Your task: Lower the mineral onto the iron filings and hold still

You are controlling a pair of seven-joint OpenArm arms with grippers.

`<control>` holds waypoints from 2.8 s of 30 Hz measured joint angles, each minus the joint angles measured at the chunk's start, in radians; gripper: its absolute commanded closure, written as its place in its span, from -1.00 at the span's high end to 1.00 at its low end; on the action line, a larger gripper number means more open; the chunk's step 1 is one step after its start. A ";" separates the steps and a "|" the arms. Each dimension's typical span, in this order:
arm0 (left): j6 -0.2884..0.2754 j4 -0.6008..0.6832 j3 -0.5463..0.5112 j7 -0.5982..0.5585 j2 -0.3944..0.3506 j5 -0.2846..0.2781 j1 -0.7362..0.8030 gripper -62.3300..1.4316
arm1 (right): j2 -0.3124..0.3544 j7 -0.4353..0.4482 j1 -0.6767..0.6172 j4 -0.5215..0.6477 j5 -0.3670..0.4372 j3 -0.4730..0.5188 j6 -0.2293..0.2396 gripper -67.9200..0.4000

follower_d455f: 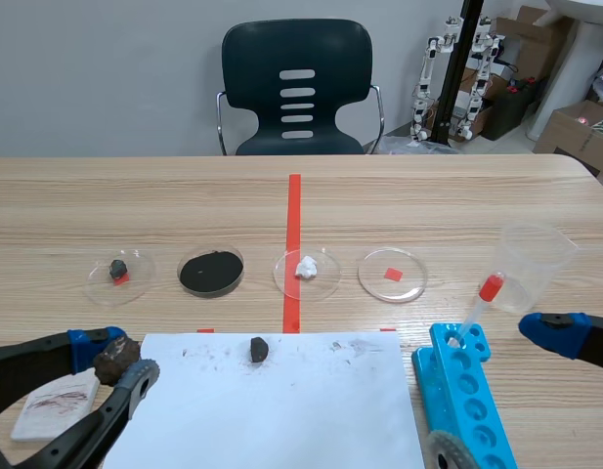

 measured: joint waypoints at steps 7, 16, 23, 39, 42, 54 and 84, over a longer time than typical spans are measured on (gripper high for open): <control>0.000 0.000 0.000 0.000 0.000 0.000 0.000 -0.64 | 0.000 0.000 0.000 0.000 0.000 0.000 0.000 0.74; 0.000 0.000 0.000 0.000 0.000 0.000 0.000 -0.64 | 0.000 0.000 0.000 0.000 0.000 0.000 0.000 0.74; 0.000 0.000 0.000 0.008 0.000 0.000 0.000 -0.64 | 0.000 0.000 0.000 0.000 0.000 0.000 0.000 0.74; 0.000 0.000 0.000 0.008 0.001 0.000 0.000 -0.64 | 0.000 0.000 0.000 0.000 0.000 0.000 0.000 0.74; 0.003 0.000 0.000 0.037 0.010 -0.005 -0.009 -0.64 | 0.000 0.000 0.000 0.000 0.000 0.000 0.000 0.74; 0.003 -0.106 0.000 0.449 0.148 -0.165 -0.301 -0.64 | 0.000 0.000 0.000 0.000 0.000 0.000 0.000 0.74; 0.245 -0.930 0.286 0.970 0.225 -0.430 -1.265 -0.64 | 0.000 0.000 0.000 0.000 0.000 0.000 0.000 0.74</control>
